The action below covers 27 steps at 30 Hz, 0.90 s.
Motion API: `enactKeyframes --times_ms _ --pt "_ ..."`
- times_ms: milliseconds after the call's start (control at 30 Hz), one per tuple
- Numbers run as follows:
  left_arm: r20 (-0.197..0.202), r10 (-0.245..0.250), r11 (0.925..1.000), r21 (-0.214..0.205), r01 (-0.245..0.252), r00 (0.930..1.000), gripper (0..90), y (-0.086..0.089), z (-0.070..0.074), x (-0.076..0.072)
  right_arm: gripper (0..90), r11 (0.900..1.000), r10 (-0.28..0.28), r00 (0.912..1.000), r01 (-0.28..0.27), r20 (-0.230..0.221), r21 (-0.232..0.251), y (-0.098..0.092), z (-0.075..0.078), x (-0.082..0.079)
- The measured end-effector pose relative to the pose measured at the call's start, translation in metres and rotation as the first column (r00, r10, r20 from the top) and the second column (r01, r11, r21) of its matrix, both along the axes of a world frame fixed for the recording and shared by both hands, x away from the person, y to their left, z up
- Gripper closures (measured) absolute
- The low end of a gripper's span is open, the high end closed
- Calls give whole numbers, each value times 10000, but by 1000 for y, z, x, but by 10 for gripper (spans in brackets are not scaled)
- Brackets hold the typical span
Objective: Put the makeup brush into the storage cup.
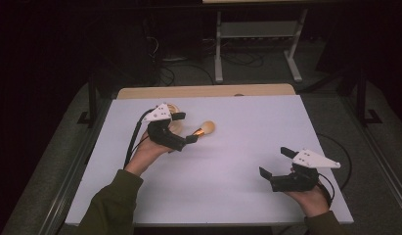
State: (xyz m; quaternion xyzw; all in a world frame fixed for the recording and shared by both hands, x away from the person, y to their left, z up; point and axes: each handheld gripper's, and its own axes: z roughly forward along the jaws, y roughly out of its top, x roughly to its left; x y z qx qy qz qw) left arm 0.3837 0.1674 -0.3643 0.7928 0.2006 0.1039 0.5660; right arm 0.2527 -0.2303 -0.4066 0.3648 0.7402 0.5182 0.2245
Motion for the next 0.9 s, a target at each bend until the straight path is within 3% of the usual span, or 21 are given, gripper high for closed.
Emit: enactKeyframes --times_ms 500,900 --pt "32 135 9997 -216 -134 9999 0 -10 1 16 0 10000 -4 10000 4 -54 32 -1 0 0" --pt "18 210 9997 -161 -209 9998 0 -18 1 27 0 10000 25 10000 -25 -36 14 -1 -1 0"
